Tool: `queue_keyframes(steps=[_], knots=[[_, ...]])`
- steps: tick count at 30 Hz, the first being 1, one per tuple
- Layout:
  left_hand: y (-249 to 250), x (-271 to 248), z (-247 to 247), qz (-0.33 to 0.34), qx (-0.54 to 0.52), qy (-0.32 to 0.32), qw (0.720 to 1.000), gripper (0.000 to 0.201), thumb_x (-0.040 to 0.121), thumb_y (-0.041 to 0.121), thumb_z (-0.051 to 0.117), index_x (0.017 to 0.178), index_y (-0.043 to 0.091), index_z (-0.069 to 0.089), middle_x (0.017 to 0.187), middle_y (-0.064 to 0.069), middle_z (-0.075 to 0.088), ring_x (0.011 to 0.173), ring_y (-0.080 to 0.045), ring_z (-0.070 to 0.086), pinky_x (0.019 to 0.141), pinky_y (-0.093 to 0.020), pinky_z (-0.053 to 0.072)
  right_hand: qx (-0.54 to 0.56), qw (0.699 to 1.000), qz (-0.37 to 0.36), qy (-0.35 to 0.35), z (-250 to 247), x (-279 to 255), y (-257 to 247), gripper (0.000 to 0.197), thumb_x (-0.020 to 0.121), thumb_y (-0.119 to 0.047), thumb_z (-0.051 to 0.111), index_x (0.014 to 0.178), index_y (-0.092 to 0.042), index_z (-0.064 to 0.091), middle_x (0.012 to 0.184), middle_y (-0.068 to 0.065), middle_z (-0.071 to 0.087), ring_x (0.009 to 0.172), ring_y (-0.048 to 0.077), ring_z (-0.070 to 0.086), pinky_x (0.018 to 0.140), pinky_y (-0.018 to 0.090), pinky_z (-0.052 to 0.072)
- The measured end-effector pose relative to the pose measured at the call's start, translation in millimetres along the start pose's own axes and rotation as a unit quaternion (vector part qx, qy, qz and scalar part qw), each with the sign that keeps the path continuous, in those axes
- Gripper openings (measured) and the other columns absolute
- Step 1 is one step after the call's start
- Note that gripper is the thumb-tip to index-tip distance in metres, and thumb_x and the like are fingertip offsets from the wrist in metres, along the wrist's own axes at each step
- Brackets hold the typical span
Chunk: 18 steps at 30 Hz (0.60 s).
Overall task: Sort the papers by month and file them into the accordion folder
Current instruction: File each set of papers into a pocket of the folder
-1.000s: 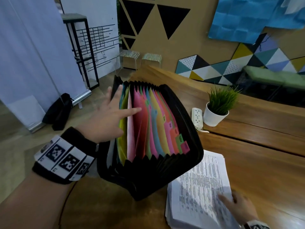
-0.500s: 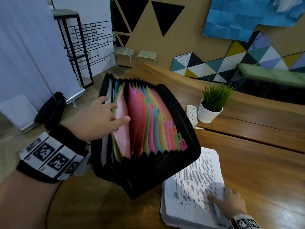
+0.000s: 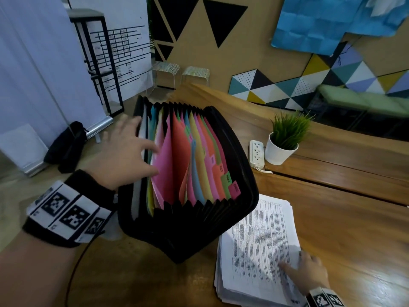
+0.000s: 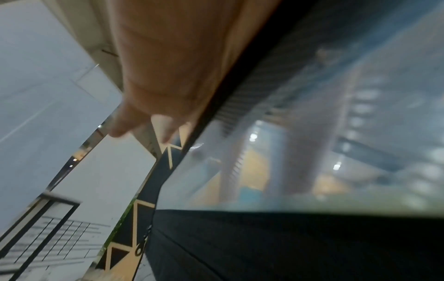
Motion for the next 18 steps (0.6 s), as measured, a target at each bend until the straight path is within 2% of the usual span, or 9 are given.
queue_keyframes(steps=[1, 3, 4, 5, 7, 8, 11, 14, 18], knots=[[-8.0, -0.4, 1.0, -0.036, -0.043, 0.008, 0.998, 0.061, 0.065, 0.039, 0.081, 0.121, 0.044, 0.056, 0.158, -0.006, 0.001, 0.145, -0.031, 0.001, 0.114, -0.058, 0.015, 0.006, 1.000, 0.002, 0.000, -0.3, 0.0, 0.3, 0.089, 0.078, -0.066, 0.051, 0.143, -0.012, 0.023, 0.146, 0.011, 0.030, 0.131, 0.028, 0.034, 0.108, 0.040, 0.033], [-15.2, -2.5, 3.8, -0.091, -0.123, 0.001, 0.988, 0.091, 0.066, 0.028, 0.083, 0.141, 0.042, 0.034, 0.158, -0.011, 0.000, 0.137, -0.037, 0.026, 0.107, -0.047, 0.033, 0.017, 1.000, 0.007, 0.006, -2.6, 0.5, 0.5, 0.089, 0.077, -0.065, 0.055, 0.142, -0.012, 0.025, 0.143, 0.010, 0.034, 0.129, 0.026, 0.037, 0.107, 0.038, 0.035], [-13.3, -3.0, 5.8, -0.095, -0.153, -0.007, 0.984, 0.098, 0.067, 0.024, 0.083, 0.145, 0.042, 0.027, 0.154, -0.014, 0.016, 0.121, -0.032, 0.047, 0.095, -0.040, 0.043, 0.018, 1.000, 0.009, 0.007, -4.3, 0.7, 0.8, 0.087, 0.077, -0.063, 0.056, 0.141, -0.012, 0.026, 0.141, 0.009, 0.037, 0.127, 0.025, 0.039, 0.106, 0.037, 0.036], [-9.3, -1.5, 7.9, -0.083, -0.181, -0.012, 0.980, 0.100, 0.068, 0.019, 0.083, 0.146, 0.042, 0.025, 0.142, -0.015, 0.038, 0.094, -0.022, 0.059, 0.079, -0.032, 0.049, 0.019, 1.000, 0.009, 0.006, -5.9, 1.3, 0.6, 0.085, 0.078, -0.061, 0.057, 0.140, -0.012, 0.027, 0.138, 0.008, 0.040, 0.125, 0.023, 0.041, 0.105, 0.035, 0.036], [0.4, 1.8, 8.4, -0.059, -0.221, -0.012, 0.973, 0.095, 0.071, 0.010, 0.079, 0.145, 0.042, 0.029, 0.114, -0.012, 0.061, 0.047, -0.006, 0.048, 0.048, -0.020, 0.042, 0.026, 1.000, 0.011, -0.001, -7.3, 2.1, 0.0, 0.083, 0.076, -0.057, 0.063, 0.138, -0.011, 0.030, 0.132, 0.008, 0.045, 0.121, 0.021, 0.044, 0.103, 0.035, 0.038], [3.9, 3.4, 7.5, -0.056, -0.220, -0.010, 0.974, 0.088, 0.072, 0.007, 0.077, 0.143, 0.040, 0.036, 0.115, -0.012, 0.061, 0.039, -0.004, 0.042, 0.041, -0.017, 0.037, 0.031, 0.999, 0.013, -0.008, -6.9, 2.2, -0.4, 0.082, 0.075, -0.053, 0.066, 0.135, -0.010, 0.032, 0.129, 0.008, 0.047, 0.119, 0.022, 0.046, 0.102, 0.035, 0.040], [12.7, 5.1, 4.8, -0.061, -0.190, -0.027, 0.979, 0.066, 0.072, 0.004, 0.074, 0.129, 0.031, 0.056, 0.119, -0.008, 0.056, 0.050, -0.011, 0.051, 0.037, -0.015, 0.035, 0.088, 0.995, 0.031, -0.020, -8.7, 2.3, 2.3, 0.070, 0.075, -0.032, 0.074, 0.127, -0.004, 0.039, 0.117, 0.014, 0.053, 0.105, 0.028, 0.055, 0.093, 0.038, 0.047], [13.6, 8.7, 2.1, -0.057, -0.187, -0.037, 0.980, 0.062, 0.071, 0.000, 0.074, 0.127, 0.022, 0.060, 0.109, -0.002, 0.058, 0.061, -0.009, 0.052, 0.041, -0.013, 0.038, 0.105, 0.994, 0.038, -0.018, -15.7, 3.0, 7.8, 0.049, 0.081, -0.025, 0.068, 0.120, -0.004, 0.048, 0.102, 0.011, 0.059, 0.086, 0.025, 0.060, 0.075, 0.033, 0.051], [7.5, 7.9, -3.7, -0.066, -0.194, -0.026, 0.978, 0.061, 0.070, -0.001, 0.075, 0.126, 0.018, 0.061, 0.083, -0.002, 0.062, 0.062, -0.012, 0.053, 0.051, -0.025, 0.039, 0.153, 0.987, 0.039, -0.001, -27.5, 8.2, 23.8, 0.027, 0.088, -0.024, 0.060, 0.111, -0.010, 0.058, 0.083, 0.005, 0.061, 0.067, 0.014, 0.057, 0.049, 0.021, 0.038]])
Point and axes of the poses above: each hand's wrist, its own x-axis towards the middle knuckle, its own z-axis out of the palm, y = z × x, the point moved 9 cm from there along x, towards the middle knuckle
